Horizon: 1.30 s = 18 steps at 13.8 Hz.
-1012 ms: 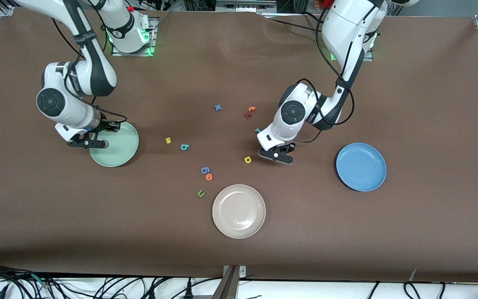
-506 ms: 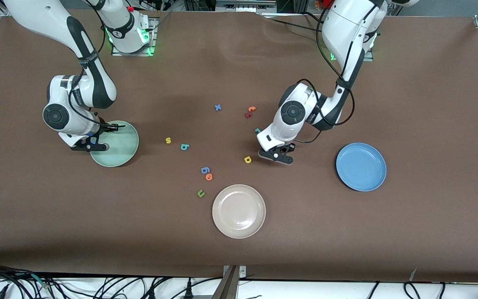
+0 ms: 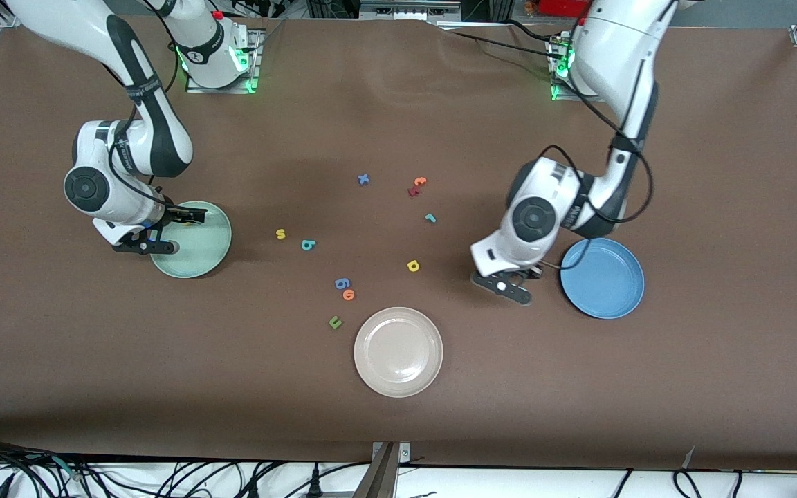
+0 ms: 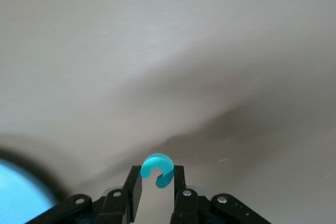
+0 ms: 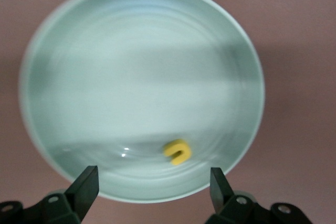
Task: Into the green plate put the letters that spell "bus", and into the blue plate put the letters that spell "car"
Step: 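Drop the teal c on the blue plate while the right gripper drops u on green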
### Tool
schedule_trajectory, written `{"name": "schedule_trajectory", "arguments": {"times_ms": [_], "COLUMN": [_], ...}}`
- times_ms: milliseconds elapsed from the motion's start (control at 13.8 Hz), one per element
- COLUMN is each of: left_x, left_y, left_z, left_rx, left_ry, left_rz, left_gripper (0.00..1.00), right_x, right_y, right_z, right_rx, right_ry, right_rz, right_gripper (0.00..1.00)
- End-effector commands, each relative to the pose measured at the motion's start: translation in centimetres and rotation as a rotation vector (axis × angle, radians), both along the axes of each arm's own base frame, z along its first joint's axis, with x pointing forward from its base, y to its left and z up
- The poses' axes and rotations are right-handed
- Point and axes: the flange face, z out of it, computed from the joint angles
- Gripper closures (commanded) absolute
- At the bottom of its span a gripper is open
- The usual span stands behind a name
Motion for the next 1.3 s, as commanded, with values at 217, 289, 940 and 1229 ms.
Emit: {"name": "schedule_trajectory", "arguments": {"times_ms": [217,289,940,1229], "left_x": [-0.3,-0.3,-1.8,-1.5], "left_y": [8.7,9.9,17.5,12.3], "left_z": [2.9,2.8,-0.7,1.1], "left_rx": [0.038,0.033,-0.023,-0.119], "left_ry": [0.014,0.012,-0.039,-0.015], "left_rz": [-0.162,-0.189,-0.178,-0.027], "left_gripper": [0.84,0.84,0.00,0.00], "right_x": [-1.0,-1.2,-2.4,-2.5], "right_y": [11.4,12.7,16.8,17.8], "right_z": [0.5,0.0,-5.7,-6.0], "right_rx": [0.026,0.038,0.090,0.101], "right_ry": [-0.083,-0.098,-0.135,-0.160], "right_rz": [-0.153,-0.145,-0.076,-0.041], "right_gripper": [0.06,0.06,0.08,0.08]}}
